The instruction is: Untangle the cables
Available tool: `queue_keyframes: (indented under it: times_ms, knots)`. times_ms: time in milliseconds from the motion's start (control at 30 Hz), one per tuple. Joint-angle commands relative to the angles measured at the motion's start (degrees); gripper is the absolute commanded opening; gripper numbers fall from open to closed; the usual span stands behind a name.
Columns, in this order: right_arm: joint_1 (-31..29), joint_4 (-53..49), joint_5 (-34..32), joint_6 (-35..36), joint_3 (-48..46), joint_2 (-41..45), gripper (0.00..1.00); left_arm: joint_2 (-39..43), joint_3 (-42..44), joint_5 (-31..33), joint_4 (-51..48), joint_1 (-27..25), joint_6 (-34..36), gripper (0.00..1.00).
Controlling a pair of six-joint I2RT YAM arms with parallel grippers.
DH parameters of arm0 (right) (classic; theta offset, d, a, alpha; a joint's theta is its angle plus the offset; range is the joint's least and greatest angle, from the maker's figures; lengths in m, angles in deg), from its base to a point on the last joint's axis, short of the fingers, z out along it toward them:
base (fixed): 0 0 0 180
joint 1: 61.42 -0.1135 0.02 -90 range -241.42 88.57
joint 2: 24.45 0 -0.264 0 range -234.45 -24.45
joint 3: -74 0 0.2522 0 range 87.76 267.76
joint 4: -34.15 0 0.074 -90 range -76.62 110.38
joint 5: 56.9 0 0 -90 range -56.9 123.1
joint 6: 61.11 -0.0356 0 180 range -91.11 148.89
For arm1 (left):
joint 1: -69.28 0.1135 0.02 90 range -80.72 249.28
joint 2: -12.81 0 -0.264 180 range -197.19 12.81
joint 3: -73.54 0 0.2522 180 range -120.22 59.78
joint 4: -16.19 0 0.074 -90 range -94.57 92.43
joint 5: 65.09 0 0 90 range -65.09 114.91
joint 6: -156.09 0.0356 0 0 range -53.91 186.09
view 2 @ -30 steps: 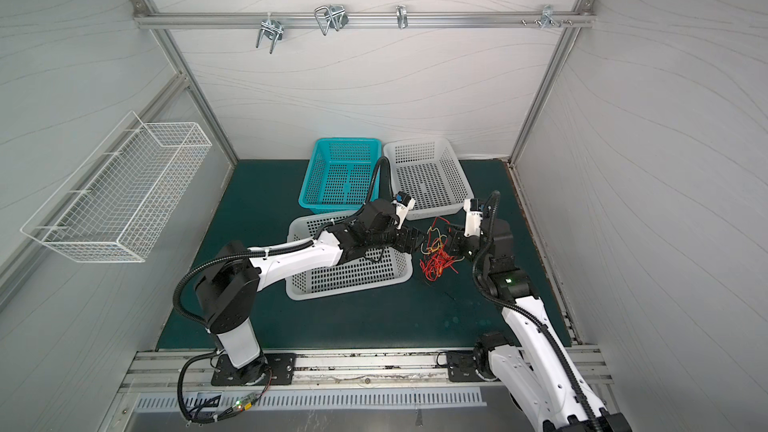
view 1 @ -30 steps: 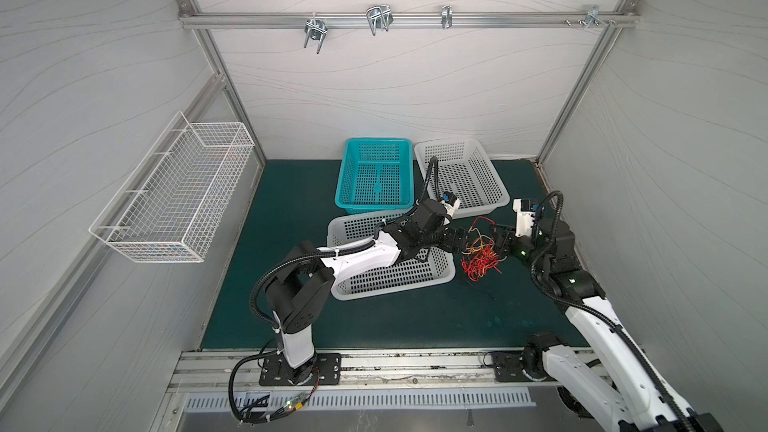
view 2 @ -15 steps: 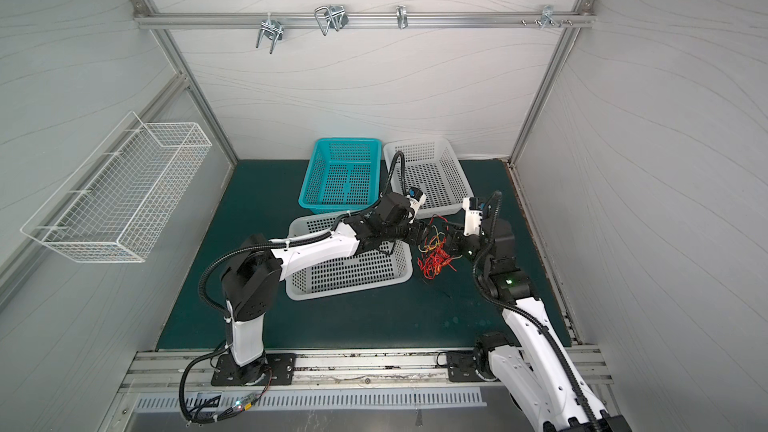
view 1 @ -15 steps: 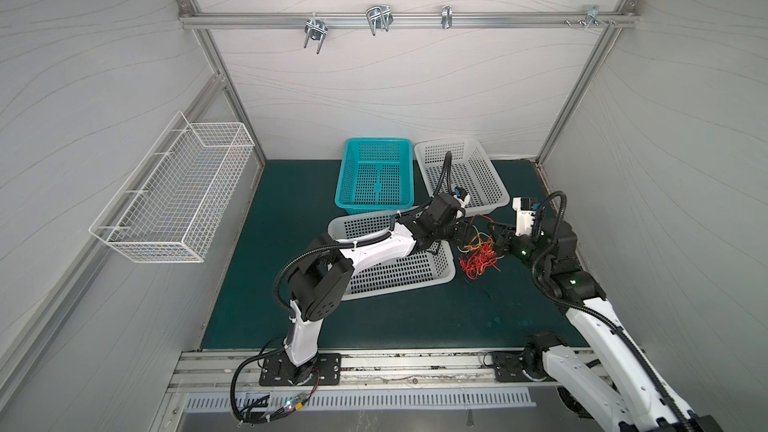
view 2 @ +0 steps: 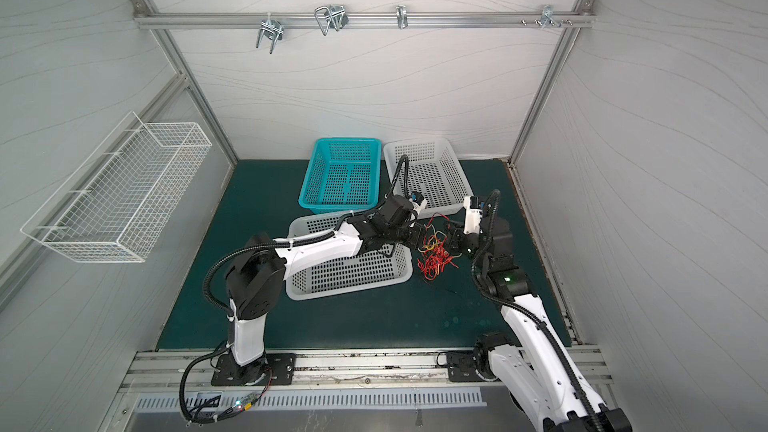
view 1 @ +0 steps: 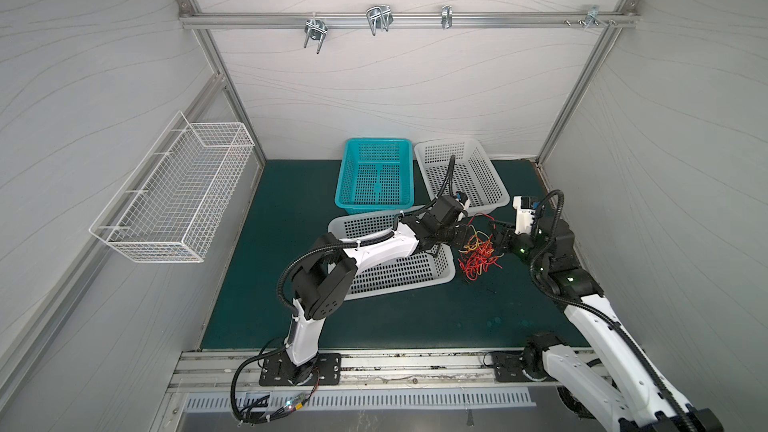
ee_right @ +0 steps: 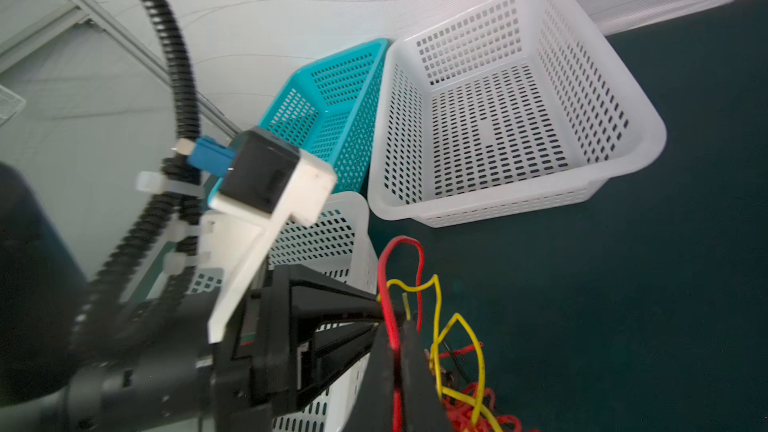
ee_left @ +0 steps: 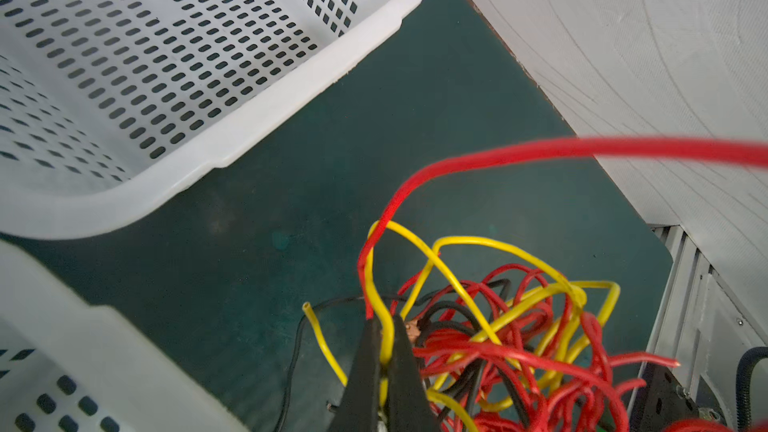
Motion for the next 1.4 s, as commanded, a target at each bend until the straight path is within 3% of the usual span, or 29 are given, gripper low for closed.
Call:
queue_keyframes:
  times_ms: [0, 400, 633, 967, 1167, 1367]
  knots:
    - [-0.2, -0.4, -5.5, -1.6, 0.0, -2.0, 0.00, 1.3, -2.4, 0.3, 0.0, -0.4, 1.3, 0.00]
    - [1.8, -3.8, -14.2, -5.3, -0.4, -11.5, 0.00, 7.9, 0.6, 0.1, 2.1, -0.6, 2.3, 0.00]
    - [7.3, -4.3, -11.9, -7.0, -2.0, -13.3, 0.00, 11.0, 2.1, 1.4, 3.2, -0.6, 3.2, 0.00]
    - [11.7, -6.1, -12.7, -6.1, -2.7, -12.3, 0.00, 13.6, 4.1, 7.2, 2.4, -0.6, 5.5, 0.00]
    - [13.4, -8.6, -15.0, -5.3, -2.0, -12.0, 0.00, 13.9, 4.4, 14.4, -0.1, -0.6, 7.5, 0.00]
    - [13.2, -4.6, -2.8, -2.6, -2.2, -11.5, 0.02, 11.2, 2.8, 13.5, -1.6, -0.6, 7.0, 0.00]
